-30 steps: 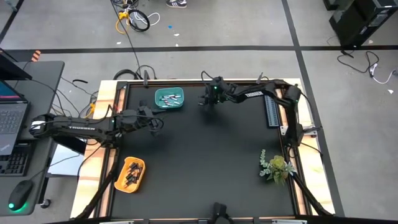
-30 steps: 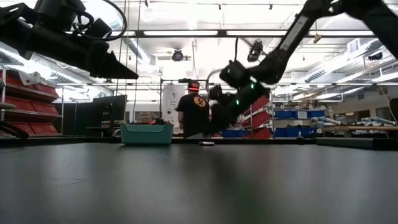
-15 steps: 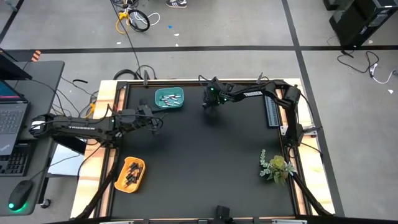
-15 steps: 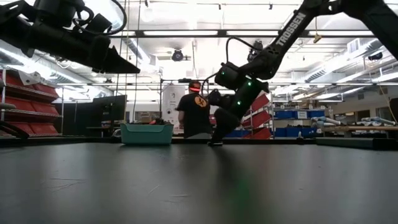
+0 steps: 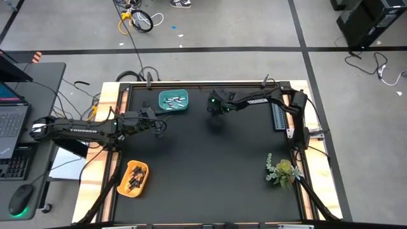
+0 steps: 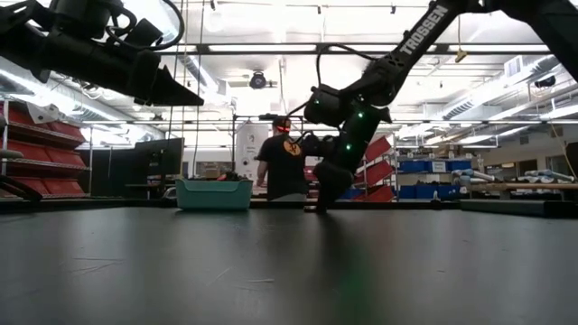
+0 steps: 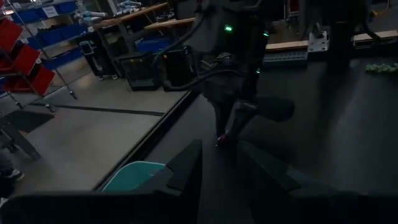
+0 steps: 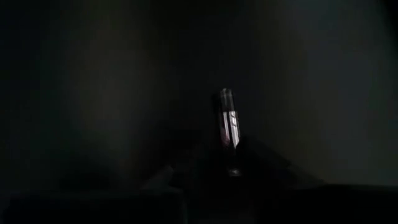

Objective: Sort batteries
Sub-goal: Put the silver battery into the green bin

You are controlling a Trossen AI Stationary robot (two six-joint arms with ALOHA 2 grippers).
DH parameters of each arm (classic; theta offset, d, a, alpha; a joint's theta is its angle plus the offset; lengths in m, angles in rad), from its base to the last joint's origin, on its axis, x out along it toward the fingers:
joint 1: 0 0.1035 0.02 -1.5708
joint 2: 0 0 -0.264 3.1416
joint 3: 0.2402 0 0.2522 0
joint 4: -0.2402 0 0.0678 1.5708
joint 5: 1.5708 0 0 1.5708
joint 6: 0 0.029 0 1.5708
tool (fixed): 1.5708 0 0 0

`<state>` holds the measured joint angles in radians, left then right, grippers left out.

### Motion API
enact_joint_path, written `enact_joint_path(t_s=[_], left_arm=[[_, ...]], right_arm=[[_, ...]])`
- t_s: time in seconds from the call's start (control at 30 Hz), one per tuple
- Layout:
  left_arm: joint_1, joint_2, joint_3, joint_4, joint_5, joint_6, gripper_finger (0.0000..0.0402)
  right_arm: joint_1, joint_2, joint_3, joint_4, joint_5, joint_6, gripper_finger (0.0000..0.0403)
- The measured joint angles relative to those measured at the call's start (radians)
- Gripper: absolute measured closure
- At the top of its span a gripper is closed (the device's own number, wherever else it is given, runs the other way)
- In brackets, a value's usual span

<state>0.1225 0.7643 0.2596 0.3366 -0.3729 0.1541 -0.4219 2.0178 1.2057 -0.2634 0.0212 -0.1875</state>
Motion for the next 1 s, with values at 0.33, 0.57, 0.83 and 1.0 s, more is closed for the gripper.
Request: enact_joint_path(t_s=[0.33,0.57,0.83,1.0], left_arm=[[0.0,0.0,0.0,0.002,0.0,0.001,0.0286],[0.0,0.0,0.0,0.002,0.0,0.022,0.0286],[0.0,0.0,0.0,0.002,0.0,0.024,0.0286],[0.0,0.0,0.0,-0.011,0.0,0.024,0.0286]], right_arm=[[0.145,0.0,-0.003,-0.094,0.179,0.108,0.0373],[0.199,0.0,-0.004,-0.101,0.209,0.111,0.04],[0.22,-0.019,-0.009,-0.075,0.239,0.105,0.0401],[0.222,-0.041,-0.011,-0.074,0.217,0.102,0.0401]])
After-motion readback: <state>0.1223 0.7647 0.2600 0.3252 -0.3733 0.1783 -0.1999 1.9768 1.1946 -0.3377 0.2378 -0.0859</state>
